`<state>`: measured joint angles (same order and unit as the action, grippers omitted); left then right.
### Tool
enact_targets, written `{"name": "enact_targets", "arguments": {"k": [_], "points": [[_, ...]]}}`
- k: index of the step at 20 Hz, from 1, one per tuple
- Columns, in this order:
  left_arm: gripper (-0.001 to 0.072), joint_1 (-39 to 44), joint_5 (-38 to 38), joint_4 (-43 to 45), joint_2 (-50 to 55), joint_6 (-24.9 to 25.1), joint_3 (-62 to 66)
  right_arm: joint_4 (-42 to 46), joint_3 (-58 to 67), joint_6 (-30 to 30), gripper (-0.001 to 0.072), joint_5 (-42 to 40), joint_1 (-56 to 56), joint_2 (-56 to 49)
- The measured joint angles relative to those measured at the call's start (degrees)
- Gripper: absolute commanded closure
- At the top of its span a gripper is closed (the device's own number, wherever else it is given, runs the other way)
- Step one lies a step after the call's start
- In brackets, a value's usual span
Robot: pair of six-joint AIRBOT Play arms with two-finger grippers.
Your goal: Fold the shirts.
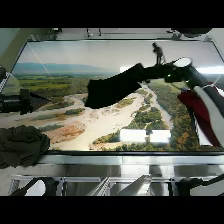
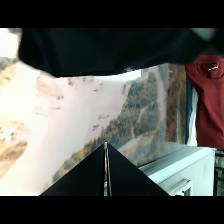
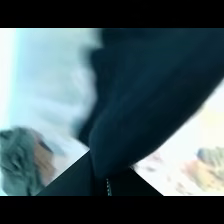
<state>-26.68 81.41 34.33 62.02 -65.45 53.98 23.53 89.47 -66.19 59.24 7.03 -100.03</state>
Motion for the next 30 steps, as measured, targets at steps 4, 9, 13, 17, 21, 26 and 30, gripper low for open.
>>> {"name": "enact_targets", "arguments": {"k": [4,9,13,17,21,26,30], "points": [[0.0691,0.0,1.7,0.0,0.0,0.0,0.0,1.0,-2.8,-2.3,0.0697,3.5,-5.4,9.6],[0.0691,0.0,3.5,0.0,0.0,0.0,0.0,1.5,-12.9,-3.6,0.0696,5.6,-15.6,23.7],[0.0690,0.0,2.4,0.0,0.0,0.1,0.0,1.5,-16.0,-4.0,0.0695,8.1,-23.4,31.7],[0.0690,0.0,0.2,0.0,0.0,0.1,0.0,1.3,-16.5,-4.6,0.0695,4.5,-27.5,32.6],[0.0690,0.0,-2.3,0.0,0.0,0.1,0.0,-1.2,-8.2,-2.3,0.0693,-1.2,-29.4,25.0],[0.0690,0.0,-4.5,0.0,0.0,0.1,0.0,-2.4,15.0,-3.5,0.0693,0.7,-34.5,14.0],[0.0690,0.0,-5.2,0.0,0.0,0.1,0.0,0.4,22.0,-8.3,0.0693,7.3,-43.2,11.3]]}}
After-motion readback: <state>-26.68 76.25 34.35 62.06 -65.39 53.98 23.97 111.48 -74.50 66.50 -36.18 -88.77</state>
